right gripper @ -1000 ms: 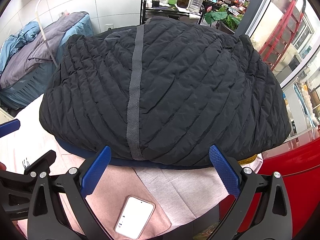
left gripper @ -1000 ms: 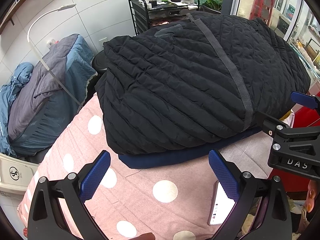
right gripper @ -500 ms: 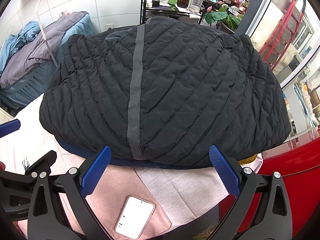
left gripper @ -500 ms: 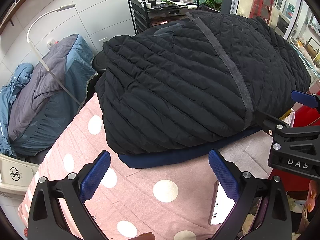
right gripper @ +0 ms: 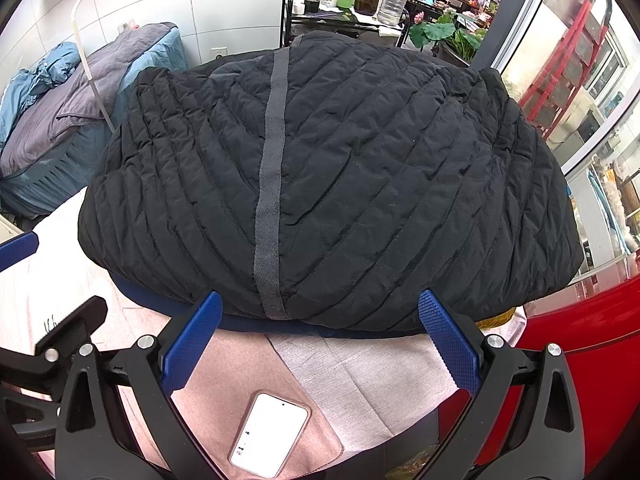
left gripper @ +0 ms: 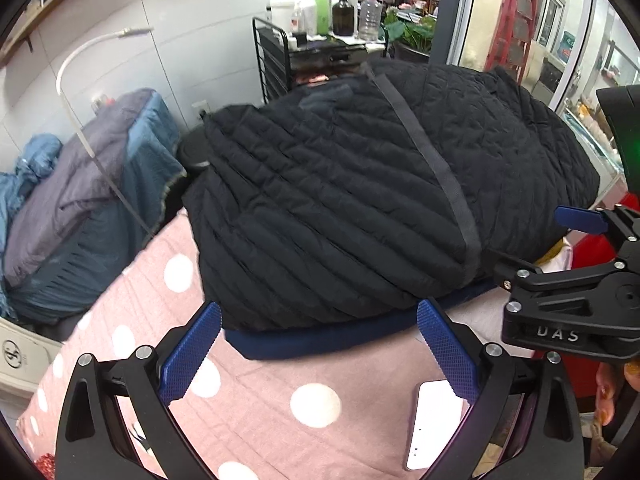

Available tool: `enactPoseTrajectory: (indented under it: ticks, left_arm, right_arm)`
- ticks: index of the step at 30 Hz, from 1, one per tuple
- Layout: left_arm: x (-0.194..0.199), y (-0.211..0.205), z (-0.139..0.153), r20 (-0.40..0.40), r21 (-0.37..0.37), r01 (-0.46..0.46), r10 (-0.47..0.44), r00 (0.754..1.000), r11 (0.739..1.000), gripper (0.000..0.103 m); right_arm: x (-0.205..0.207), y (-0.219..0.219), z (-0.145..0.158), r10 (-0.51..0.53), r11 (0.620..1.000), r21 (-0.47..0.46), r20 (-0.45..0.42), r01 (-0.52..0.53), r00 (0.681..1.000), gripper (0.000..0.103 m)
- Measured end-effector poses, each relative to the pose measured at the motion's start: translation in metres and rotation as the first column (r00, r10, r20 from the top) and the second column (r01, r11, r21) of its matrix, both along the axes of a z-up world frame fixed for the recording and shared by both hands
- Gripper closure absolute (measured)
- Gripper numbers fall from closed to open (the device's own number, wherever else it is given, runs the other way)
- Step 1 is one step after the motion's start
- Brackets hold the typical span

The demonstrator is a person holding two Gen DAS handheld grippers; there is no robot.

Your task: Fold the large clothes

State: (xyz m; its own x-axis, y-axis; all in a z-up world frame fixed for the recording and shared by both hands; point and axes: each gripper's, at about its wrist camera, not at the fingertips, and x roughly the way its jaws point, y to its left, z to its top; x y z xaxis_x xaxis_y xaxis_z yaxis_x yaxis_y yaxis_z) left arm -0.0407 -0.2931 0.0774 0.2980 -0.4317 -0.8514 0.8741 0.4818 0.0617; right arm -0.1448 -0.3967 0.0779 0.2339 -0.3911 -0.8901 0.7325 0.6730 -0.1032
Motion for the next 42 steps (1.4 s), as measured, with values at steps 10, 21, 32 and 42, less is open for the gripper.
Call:
enactPoseTrajectory:
  ticks: [10,21,32,42]
  left_arm:
    - [0.0057,-0.0043,-0.0029,0.007,0.055,-0.036,0.036,0.999,0.998,0.006]
    - [0.0038,-0.0036,-0.0035,0.009,0.059,-0.026,0.025,1.000,0.998,0.006]
    - [0.0035,-0.0058,-0.0058,0.003,0.082,-0.019,0.019,1.000,0.996,0.006]
    - [0.0010,-0.0058,-0.0052,0.013,0.080,-0.013,0.012,1.000,0.997,0.006]
  right_arm:
    - [0.0001,-0.0003,-0.0006,0.001,1.000,0.001,0.001,-0.001,1.000,0.006]
    - [0.0004,0.0001,-0.0008,0.001,1.000,0.001,0.000,-0.001,1.000,0.006]
    - [0.0002,0.0000,-0.0015,0.002,1.000,0.001,-0.001,-0.002,1.000,0.006]
    - [0.0006,0.0003,-0.0017,0.003,1.000,0.002,-0.002,-0.003,1.000,0.006]
